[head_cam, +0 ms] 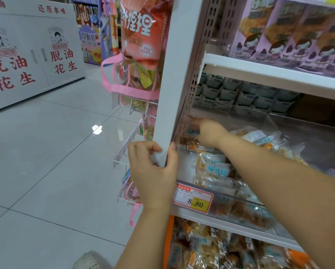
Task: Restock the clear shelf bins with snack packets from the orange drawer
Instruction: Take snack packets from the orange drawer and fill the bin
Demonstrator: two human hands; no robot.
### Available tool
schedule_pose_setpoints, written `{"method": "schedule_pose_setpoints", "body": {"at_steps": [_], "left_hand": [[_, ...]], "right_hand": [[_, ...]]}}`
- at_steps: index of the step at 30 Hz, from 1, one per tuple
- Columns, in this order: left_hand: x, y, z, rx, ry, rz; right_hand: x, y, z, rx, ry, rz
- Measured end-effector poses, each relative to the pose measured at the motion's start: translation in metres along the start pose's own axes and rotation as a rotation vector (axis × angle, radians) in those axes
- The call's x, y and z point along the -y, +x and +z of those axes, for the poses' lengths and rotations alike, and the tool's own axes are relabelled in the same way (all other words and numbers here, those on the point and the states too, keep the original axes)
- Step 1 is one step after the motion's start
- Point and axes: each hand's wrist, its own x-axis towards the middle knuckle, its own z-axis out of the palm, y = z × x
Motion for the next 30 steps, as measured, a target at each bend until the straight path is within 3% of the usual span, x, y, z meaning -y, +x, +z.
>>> {"method": "schedule_pose_setpoints", "body": {"at_steps": [6,12,19,26,30], "left_hand": [[-0.007,-0.002,-0.008,0.071,0.059,-0.071],[-0.034,-0.005,-0.03,0.249,0.181,-0.045],[-0.044,-0.021,-0.037,0.805,0.505,0.122],[-0.057,-0.027,-0.031,0.85,0.521,0.109],[-0.057,-0.019,-0.032,0.954,0.548,0.103]], "right_hand": [[0.018,-0.069,-0.029,-0.064,0.094,-0.129],[0.006,-0.188,-0.025,-0.145,0.126,-0.234],[-0.045,-0.231,-0.005,-0.111,0.092,-0.146],[-0.061,-0.231,-0.002,-0.079,0.095,-0.099],[-0.061,-0.236,-0.003,-0.065,0.029,-0.119]]}}
